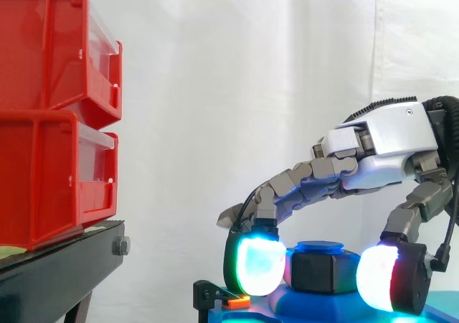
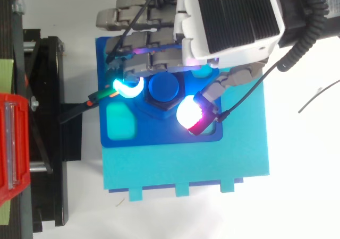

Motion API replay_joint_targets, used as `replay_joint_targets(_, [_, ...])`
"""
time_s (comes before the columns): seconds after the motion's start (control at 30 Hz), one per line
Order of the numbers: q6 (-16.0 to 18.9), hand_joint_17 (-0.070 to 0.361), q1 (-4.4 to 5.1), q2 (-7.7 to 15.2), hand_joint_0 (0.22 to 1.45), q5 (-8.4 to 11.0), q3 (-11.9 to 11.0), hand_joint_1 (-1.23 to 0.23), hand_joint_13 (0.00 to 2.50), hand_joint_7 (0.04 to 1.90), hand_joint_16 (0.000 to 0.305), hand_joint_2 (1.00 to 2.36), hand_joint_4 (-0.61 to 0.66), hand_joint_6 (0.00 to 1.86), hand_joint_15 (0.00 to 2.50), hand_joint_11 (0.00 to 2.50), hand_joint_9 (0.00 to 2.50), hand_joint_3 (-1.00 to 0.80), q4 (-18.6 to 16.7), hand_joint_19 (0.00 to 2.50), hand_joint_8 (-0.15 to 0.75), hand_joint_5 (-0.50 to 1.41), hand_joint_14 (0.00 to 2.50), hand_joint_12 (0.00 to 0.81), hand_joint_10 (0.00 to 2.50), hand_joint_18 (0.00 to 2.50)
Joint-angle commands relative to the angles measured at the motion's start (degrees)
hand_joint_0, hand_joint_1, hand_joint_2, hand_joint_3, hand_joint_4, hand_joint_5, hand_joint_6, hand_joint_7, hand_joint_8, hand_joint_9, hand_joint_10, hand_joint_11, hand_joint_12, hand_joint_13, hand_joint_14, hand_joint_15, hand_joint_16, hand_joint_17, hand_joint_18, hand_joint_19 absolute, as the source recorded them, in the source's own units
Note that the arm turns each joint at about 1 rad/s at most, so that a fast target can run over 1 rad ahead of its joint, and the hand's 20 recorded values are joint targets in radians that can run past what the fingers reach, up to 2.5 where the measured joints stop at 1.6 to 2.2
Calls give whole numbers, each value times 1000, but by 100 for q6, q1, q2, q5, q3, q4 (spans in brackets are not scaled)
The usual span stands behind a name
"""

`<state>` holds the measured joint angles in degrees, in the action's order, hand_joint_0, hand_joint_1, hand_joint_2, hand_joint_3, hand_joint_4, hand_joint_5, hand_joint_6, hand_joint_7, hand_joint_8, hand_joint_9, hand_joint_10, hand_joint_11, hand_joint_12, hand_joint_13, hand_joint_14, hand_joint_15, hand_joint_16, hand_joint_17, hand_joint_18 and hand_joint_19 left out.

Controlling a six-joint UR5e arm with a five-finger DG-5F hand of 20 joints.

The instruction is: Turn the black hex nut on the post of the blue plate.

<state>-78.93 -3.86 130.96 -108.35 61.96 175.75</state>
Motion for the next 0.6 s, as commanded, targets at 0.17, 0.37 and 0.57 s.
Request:
replay_joint_targets(0.17, [0, 121, -1, 0, 502, -10, 0, -785, 111, 1102, 54, 1005, 197, 501, 61, 209, 342, -432, -23, 229, 208, -188, 3, 313, 8, 50])
replay_joint_targets(0.37, [0, 118, -1, 0, 529, -10, 0, -759, 113, 1105, 52, 1008, 184, 502, 57, 206, 343, -408, -23, 228, 200, -187, 1, 307, 8, 60])
replay_joint_targets(0.57, [0, 129, -1, 0, 458, -10, 0, -718, 130, 1095, 57, 1000, 214, 501, 73, 215, 357, -500, -23, 245, 221, -188, 2, 329, 8, 89])
